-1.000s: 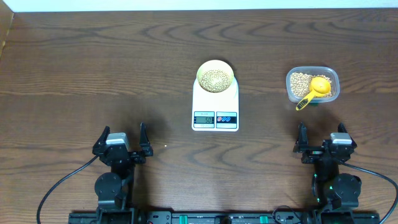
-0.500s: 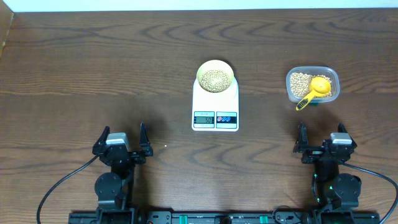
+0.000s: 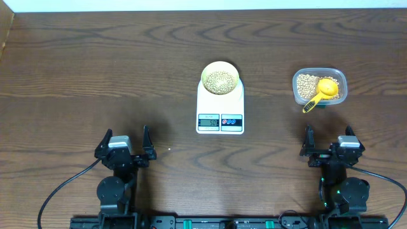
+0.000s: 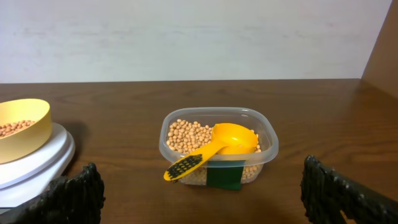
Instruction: Scoop item into bowl and weigh 50g on scale
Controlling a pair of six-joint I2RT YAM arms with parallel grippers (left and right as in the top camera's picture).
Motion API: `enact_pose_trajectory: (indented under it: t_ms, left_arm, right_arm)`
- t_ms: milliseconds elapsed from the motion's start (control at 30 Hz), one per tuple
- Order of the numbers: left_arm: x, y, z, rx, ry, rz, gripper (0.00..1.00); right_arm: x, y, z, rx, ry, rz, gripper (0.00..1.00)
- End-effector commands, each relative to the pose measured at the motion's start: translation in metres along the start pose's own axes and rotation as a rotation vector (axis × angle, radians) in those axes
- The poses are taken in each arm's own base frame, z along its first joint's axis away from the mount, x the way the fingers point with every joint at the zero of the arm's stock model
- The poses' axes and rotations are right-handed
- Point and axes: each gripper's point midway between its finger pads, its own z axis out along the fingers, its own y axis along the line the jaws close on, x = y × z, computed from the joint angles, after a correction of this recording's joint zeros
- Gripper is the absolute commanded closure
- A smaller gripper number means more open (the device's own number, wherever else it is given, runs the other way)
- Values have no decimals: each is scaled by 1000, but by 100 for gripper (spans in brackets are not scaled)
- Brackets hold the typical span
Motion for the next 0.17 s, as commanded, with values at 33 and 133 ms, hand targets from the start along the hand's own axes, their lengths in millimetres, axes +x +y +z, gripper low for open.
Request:
enact_pose_trajectory:
  t_ms: [33, 133]
  left_arm:
    - [16, 4, 0, -17, 52, 8, 2]
    - [16, 4, 0, -17, 52, 8, 2]
  right_arm:
    - [0, -2, 0, 7, -1, -14, 1]
    - [0, -2, 0, 7, -1, -14, 1]
